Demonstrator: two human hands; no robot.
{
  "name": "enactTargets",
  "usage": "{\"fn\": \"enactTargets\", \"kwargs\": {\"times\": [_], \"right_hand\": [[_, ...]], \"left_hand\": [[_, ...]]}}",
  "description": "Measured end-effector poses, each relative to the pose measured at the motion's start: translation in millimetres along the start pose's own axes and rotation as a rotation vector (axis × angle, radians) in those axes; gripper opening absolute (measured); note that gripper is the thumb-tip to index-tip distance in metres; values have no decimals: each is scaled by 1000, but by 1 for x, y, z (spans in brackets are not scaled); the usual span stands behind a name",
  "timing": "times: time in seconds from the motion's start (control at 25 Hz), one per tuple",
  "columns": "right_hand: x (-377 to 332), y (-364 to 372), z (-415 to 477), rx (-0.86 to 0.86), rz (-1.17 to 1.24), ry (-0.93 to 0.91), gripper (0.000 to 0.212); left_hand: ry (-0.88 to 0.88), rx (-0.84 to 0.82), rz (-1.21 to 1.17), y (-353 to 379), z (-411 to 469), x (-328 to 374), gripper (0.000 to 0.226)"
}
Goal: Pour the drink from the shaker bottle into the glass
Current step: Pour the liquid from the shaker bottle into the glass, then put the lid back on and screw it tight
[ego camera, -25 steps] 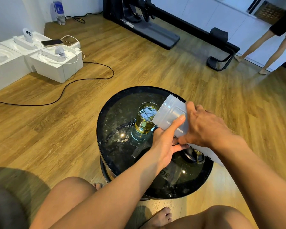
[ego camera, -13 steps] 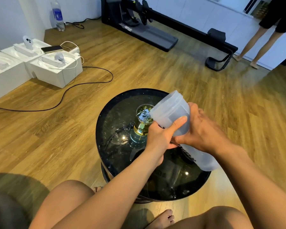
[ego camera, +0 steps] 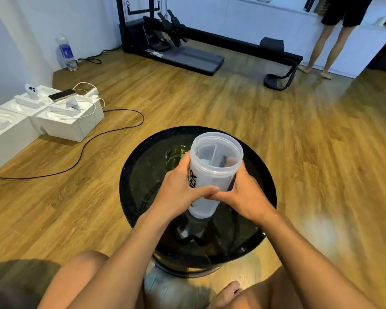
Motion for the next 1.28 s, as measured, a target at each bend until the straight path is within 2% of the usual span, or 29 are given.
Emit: {"fn": "enactTargets", "kwargs": {"times": [0.12, 0.2, 0.32, 0.4, 0.48, 0.64, 0.8, 0.96, 1.08, 1.16, 1.28], "right_hand": [[6, 3, -7, 27, 37, 14, 88], [9, 3, -9, 18, 39, 20, 87], [28, 0, -14, -13, -50, 40, 90], [49, -9, -20, 1, -199, 112, 90], [69, -21, -26, 15, -317, 196, 88], [98, -25, -22, -60, -411, 268, 86], [129, -9, -2, -147, -499, 355, 78], [134, -4, 6, -97, -599, 445, 73], [122, -20, -6, 13, -401, 464, 72], [94, -46, -13, 125, -189, 388, 73], [18, -90, -13, 207, -68, 190, 70]], "left_hand": [[-28, -65, 9, 7, -6, -5, 95], [-64, -51, 38, 11, -12, -4, 91], [-314, -98, 245, 18, -29, -16, 67], [-460, -266, 381, 37, -47, -25, 48], [-406, -362, 468, 72, -54, -23, 61], [-246, -284, 452, 140, -23, -6, 101], [-258, -250, 481, 173, 13, -14, 100], [-278, -270, 527, 178, 16, -15, 90], [-195, -300, 596, 171, 2, 7, 90], [-88, -264, 638, 155, -13, 48, 86], [135, -41, 671, 114, -36, 112, 84]]}}
Point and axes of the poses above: each hand's wrist, its own z-axis towards the middle knuckle, its own y-axis out of the palm, x = y × z, the point moved 4 cm from there along z, towards the middle knuckle, and after that the axes turned 10 degrees about -y, right-handed, at the moved point
